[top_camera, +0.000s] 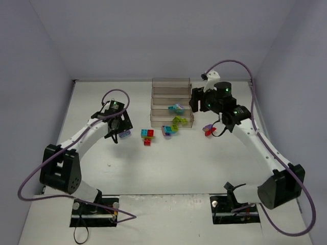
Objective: Sort the legos into containers by color
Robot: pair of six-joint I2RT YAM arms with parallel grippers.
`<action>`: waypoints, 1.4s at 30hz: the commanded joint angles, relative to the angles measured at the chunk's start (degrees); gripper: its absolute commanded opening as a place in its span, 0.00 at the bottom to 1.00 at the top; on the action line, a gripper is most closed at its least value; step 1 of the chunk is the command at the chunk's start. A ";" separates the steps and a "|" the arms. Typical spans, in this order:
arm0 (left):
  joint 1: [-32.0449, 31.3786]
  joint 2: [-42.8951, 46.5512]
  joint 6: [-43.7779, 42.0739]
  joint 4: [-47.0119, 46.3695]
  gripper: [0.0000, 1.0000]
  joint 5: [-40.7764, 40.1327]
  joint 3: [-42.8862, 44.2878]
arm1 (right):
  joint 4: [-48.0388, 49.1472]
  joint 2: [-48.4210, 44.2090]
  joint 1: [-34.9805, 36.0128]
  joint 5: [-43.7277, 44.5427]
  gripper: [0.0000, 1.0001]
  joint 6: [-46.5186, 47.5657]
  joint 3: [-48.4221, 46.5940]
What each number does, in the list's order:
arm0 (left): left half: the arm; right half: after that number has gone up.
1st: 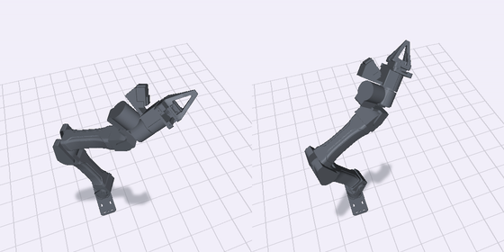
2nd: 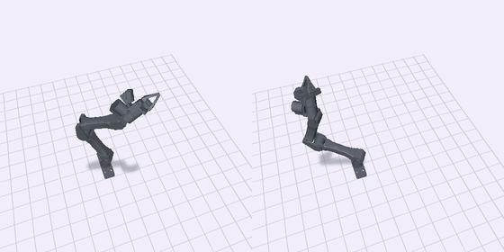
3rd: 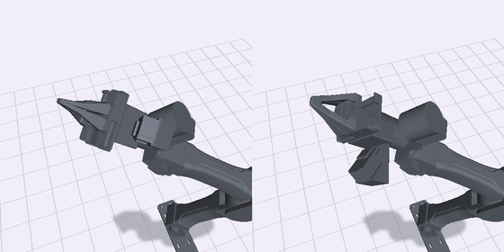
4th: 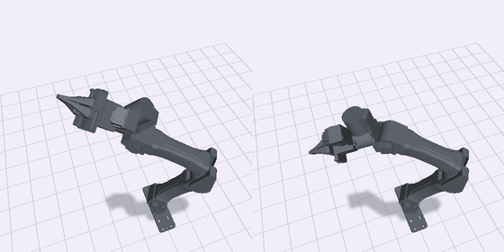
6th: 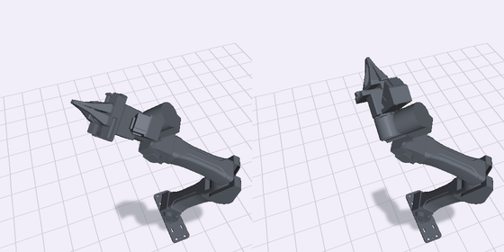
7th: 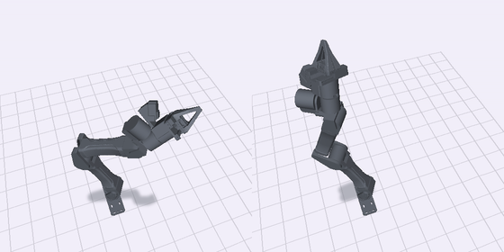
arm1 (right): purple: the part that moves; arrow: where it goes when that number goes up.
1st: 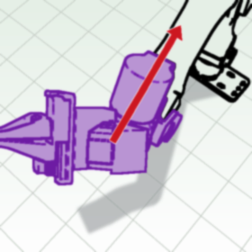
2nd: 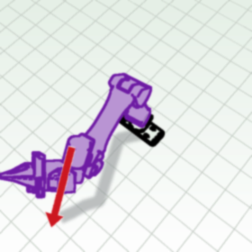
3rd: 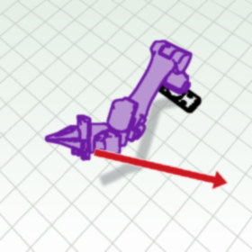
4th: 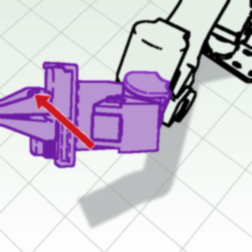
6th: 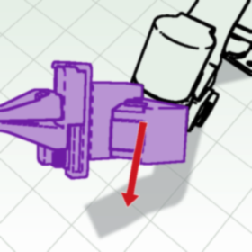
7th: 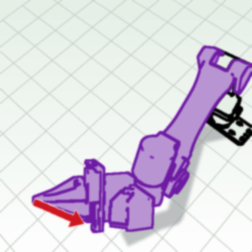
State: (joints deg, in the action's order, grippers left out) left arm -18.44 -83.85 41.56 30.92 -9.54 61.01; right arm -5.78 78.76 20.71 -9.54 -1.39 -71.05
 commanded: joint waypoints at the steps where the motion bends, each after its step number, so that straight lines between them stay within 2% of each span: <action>1: -0.37 -3.41 2.82 -4.81 0.86 -2.41 4.02 | 0.07 -7.18 0.12 -1.27 0.64 -6.78 5.29; 8: -0.37 -12.98 6.07 -2.72 0.87 -4.52 10.34 | -2.92 -18.11 0.03 -2.50 0.66 -8.37 14.08; 17: -0.55 -20.90 10.47 0.37 0.85 -6.72 13.25 | -6.00 -24.88 0.12 -5.31 0.67 -7.58 15.59; 21: -1.16 -21.61 10.91 0.20 0.70 -7.51 12.99 | -6.70 -26.99 0.03 -5.84 0.67 -6.26 16.11; 22: -1.42 -21.44 10.65 -0.06 0.59 -7.95 12.99 | -6.87 -27.43 -0.05 -6.01 0.67 -6.08 16.38; 25: -2.65 -20.56 8.63 0.72 0.42 -9.53 14.39 | -7.05 -29.19 0.12 -6.28 0.66 -6.17 16.82; 26: -3.01 -19.95 7.84 0.90 0.34 -9.71 16.05 | -7.05 -29.63 0.29 -6.37 0.66 -6.52 16.99; 28: -4.76 -18.90 5.03 0.46 0.26 -9.88 19.12 | -7.14 -30.94 0.56 -6.37 0.66 -7.49 17.69; 33: -10.11 -18.10 -5.07 -3.74 0.25 -9.18 27.39 | -7.58 -32.79 0.74 -6.45 0.66 -9.07 18.93; 34: -11.35 -18.88 -9.09 -5.76 0.25 -8.92 31.67 | -8.01 -33.06 0.74 -6.54 0.66 -9.16 18.67; 35: -11.36 -18.89 -9.13 -6.74 0.25 -8.92 31.71 | -8.02 -33.06 0.74 -6.54 0.66 -9.16 18.66; 42: -13.38 -28.72 -17.56 -11.05 0.25 -5.05 45.76 | -8.28 -33.15 0.74 -6.36 0.66 -10.04 18.84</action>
State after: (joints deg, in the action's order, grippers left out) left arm -32.34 -109.25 30.02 24.12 -15.03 101.97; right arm -15.79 45.91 21.08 -15.07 -10.48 -52.01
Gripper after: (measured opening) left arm 0.566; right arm 0.661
